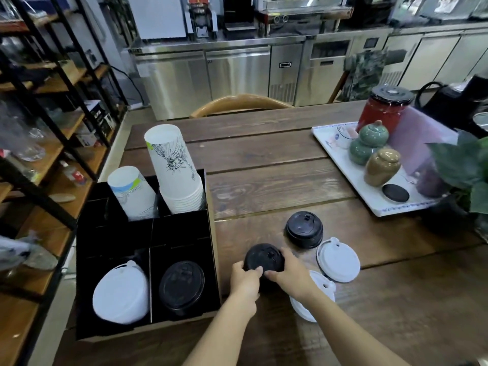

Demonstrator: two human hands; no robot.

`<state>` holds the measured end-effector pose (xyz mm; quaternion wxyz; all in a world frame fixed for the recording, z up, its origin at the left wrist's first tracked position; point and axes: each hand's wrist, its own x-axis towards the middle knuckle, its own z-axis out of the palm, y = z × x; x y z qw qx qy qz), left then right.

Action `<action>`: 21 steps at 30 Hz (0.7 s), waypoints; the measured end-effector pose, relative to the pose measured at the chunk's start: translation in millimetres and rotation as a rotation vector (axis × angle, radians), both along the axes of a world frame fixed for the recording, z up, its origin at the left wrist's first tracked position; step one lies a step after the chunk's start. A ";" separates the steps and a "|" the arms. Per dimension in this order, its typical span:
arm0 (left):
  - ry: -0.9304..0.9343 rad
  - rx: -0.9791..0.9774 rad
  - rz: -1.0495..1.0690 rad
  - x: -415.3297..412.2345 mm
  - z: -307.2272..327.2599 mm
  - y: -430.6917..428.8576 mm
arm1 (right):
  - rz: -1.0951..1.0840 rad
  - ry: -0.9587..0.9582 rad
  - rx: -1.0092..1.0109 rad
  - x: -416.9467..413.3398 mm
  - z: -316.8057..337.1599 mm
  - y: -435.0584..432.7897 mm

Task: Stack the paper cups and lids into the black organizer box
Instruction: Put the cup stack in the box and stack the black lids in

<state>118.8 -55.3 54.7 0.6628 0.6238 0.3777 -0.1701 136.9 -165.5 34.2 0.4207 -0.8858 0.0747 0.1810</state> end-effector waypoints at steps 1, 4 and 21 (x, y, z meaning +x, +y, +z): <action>0.028 -0.064 0.051 0.3 0.4 2.6 | -0.015 -0.010 0.032 -0.1 1.3 1.0; 0.073 -0.134 0.093 -1.3 0.1 10.4 | -0.024 -0.028 0.099 -0.6 1.2 1.8; -0.145 -0.229 -0.074 54.1 47.1 -19.4 | -0.317 -0.237 0.435 36.5 61.2 -53.3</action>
